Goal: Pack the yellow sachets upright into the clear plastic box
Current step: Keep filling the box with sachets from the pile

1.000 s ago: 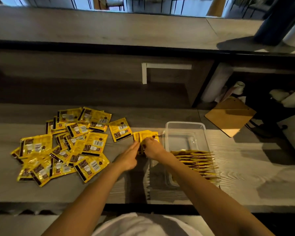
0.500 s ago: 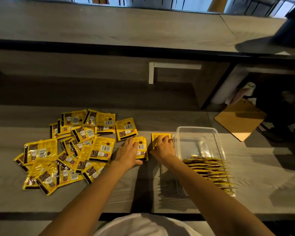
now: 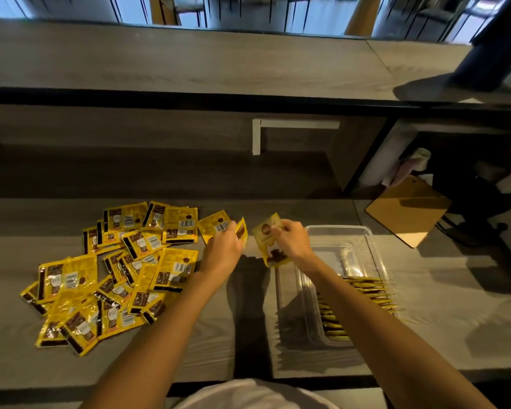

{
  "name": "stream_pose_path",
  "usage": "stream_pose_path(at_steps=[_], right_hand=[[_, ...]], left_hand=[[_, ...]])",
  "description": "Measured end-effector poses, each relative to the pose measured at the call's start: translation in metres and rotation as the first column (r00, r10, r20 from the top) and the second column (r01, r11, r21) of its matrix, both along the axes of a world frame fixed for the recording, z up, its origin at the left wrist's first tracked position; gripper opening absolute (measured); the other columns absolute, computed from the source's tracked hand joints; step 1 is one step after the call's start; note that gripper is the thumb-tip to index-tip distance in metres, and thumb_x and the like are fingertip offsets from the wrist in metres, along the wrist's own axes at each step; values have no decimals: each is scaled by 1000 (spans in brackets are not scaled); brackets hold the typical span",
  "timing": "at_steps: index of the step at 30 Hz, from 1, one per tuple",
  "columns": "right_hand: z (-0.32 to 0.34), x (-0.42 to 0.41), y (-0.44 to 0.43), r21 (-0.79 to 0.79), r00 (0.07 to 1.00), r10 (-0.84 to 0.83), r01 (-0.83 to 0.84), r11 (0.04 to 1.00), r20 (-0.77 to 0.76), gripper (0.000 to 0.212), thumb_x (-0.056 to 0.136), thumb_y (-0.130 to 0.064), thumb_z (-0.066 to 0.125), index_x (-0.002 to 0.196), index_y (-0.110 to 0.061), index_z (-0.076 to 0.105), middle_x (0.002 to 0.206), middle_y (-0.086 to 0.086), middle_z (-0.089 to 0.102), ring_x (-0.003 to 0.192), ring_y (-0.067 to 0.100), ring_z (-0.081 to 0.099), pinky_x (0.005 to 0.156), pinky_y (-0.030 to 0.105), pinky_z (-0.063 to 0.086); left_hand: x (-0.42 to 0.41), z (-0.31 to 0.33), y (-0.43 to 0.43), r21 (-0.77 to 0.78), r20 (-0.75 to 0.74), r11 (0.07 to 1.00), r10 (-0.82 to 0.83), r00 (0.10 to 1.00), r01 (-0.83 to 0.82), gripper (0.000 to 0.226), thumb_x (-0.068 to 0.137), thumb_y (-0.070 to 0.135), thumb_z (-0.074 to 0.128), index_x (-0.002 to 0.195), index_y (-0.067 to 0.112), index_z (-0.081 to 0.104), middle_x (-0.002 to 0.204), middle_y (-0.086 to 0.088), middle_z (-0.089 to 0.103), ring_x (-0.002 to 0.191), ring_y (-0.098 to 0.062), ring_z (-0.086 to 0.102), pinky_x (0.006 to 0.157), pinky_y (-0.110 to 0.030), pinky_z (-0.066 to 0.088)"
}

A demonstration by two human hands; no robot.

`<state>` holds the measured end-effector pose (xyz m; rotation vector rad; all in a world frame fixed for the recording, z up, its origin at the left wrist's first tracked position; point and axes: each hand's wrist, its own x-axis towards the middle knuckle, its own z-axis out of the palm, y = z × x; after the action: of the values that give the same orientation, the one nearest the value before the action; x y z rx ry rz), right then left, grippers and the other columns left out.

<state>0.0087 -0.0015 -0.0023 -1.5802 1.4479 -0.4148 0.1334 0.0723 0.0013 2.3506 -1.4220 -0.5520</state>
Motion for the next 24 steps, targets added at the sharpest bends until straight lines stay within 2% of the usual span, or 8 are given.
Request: stream_pose_path(at_steps=[2,4,8,11,14,19,23,24], right_hand=[[12,-4,-8,30,987,-86,83,996,135,21,94,-20,51,106,-9,65,98,6,67,100,23,65,89,39,54],[22,-13,-18,10,961,-156,158,987,227,19,92,-16,55,108,-9,63,103,7,67,100,21,65,90,40,54],[35,-39,-34,-88,929,-260,292,952,264,12,88,-7,59,98,-14,57,109,9,64,102,20,63,87,41,56],[41,-62,-39,-175,910,-335,381,908,244,19,87,-4,59,74,-17,52,95,8,62,93,18,62,76,36,58],[41,-88,-39,-159,859,-425,480,863,286,30,85,-2,58,63,-17,45,78,4,58,84,20,61,70,37,54],[35,-123,-34,-86,824,-459,511,855,331,30,83,-1,59,64,-14,40,67,2,48,67,14,50,59,24,41],[28,-144,-32,-79,835,-437,487,870,335,34,82,-2,61,62,-15,38,63,2,44,63,13,43,57,26,36],[27,-148,-32,-75,840,-429,477,876,332,34,83,-2,61,62,-16,37,63,2,44,63,12,44,56,25,36]], left_hand=[[-1,18,-8,-112,-128,991,58,990,-73,23,93,15,51,114,6,50,103,-12,62,92,-24,59,68,-28,40],[-2,34,-18,-152,-223,983,64,973,-100,21,89,14,58,109,8,53,100,-7,62,91,-19,55,71,-25,39],[-10,50,-38,-174,-374,983,-20,927,-49,20,85,13,64,101,17,55,106,-8,65,106,-24,59,88,-39,53],[-25,58,-49,-196,-381,980,-104,918,30,15,85,11,63,96,20,56,103,-8,65,105,-24,59,88,-42,53],[-44,60,-57,-196,-411,979,-140,901,62,14,86,7,59,88,21,54,96,-5,63,105,-24,58,86,-41,53],[-74,53,-61,-199,-481,976,-174,859,86,32,82,1,61,109,17,52,97,-1,57,107,-24,56,82,-38,54],[-96,44,-64,-249,-448,968,-138,883,25,8,87,13,57,85,19,53,87,-8,64,97,-33,62,82,-43,55],[-101,43,-66,-259,-445,966,-130,886,11,14,88,15,57,77,20,51,79,-6,62,93,-33,62,80,-43,55]])
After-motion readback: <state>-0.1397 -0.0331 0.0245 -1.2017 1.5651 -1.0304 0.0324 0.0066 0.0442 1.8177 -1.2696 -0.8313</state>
